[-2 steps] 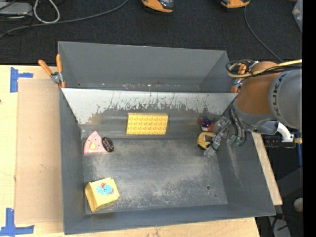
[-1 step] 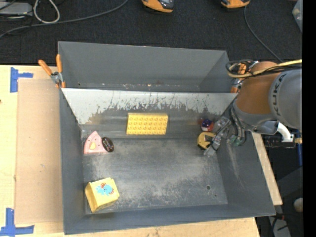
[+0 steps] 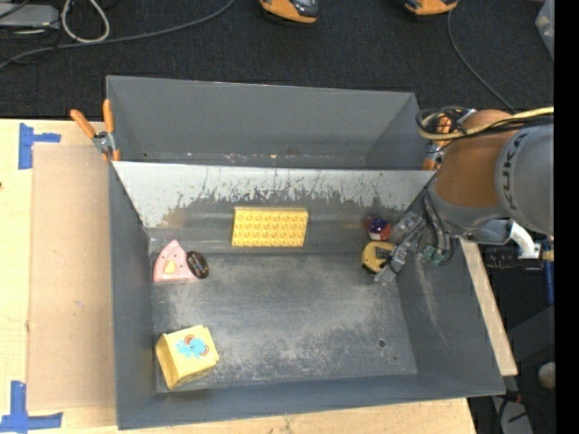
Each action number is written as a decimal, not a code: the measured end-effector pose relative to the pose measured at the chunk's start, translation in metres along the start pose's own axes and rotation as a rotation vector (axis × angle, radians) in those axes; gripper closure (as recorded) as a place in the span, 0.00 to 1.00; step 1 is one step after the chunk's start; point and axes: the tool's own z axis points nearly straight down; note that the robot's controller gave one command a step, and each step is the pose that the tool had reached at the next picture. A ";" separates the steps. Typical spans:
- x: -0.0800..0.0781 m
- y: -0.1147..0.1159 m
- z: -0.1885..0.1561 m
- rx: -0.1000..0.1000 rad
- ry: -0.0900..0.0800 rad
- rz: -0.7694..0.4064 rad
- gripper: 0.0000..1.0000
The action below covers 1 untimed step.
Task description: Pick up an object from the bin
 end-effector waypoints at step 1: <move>0.001 -0.001 -0.019 0.002 0.003 -0.001 1.00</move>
Offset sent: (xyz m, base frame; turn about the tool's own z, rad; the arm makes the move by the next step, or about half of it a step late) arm -0.0015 -0.0004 0.0882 -0.0006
